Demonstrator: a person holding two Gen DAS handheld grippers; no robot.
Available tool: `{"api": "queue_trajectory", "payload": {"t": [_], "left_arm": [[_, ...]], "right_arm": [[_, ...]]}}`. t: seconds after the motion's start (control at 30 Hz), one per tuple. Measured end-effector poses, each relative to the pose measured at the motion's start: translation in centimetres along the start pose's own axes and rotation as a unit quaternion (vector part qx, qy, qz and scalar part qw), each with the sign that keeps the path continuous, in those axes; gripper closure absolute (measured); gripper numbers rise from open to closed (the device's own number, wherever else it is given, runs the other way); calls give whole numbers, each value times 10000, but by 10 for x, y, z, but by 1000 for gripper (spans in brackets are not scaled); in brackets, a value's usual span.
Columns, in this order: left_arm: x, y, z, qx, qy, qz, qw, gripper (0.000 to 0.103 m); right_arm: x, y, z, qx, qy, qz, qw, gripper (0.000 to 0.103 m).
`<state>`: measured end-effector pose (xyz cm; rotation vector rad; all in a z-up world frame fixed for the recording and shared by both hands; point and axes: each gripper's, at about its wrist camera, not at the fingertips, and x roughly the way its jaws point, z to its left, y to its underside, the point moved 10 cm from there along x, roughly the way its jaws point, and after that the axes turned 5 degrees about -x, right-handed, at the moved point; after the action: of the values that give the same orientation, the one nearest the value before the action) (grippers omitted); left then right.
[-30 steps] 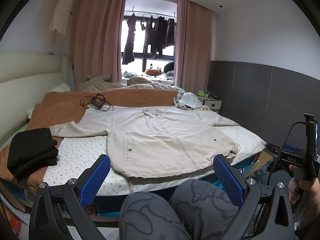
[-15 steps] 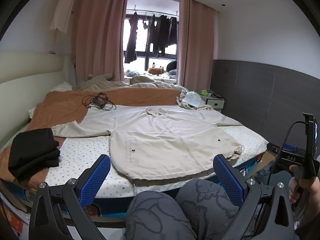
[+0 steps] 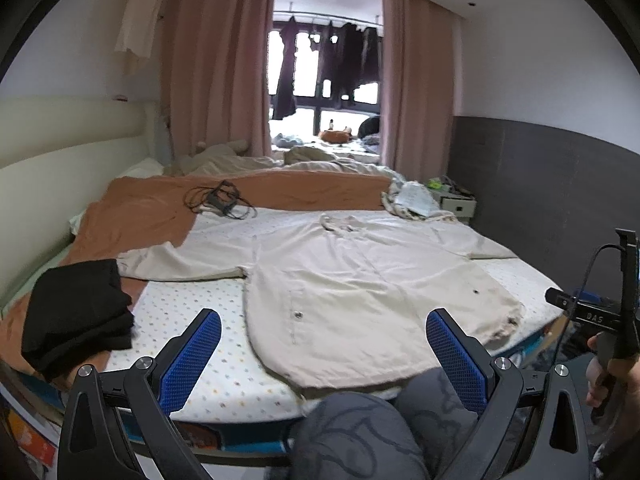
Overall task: Fold large clothes
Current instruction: 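Reach both tools toward the beige jacket's sleeves and hem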
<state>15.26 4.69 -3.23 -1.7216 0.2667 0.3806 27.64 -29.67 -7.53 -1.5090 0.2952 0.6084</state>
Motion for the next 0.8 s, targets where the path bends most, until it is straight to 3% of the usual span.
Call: {"api": "queue_trajectory", "payload": {"t": [0.37,0.8], "left_arm": [[73,-42,61,-282,-448,142,9985,1],[153,-63,145,-779,-1072,526,9898,1]], "right_arm": [[89,-55,50,-20,-581,71,9983,0],[196,-101,131,33,-1259,320,9915,0]]}}
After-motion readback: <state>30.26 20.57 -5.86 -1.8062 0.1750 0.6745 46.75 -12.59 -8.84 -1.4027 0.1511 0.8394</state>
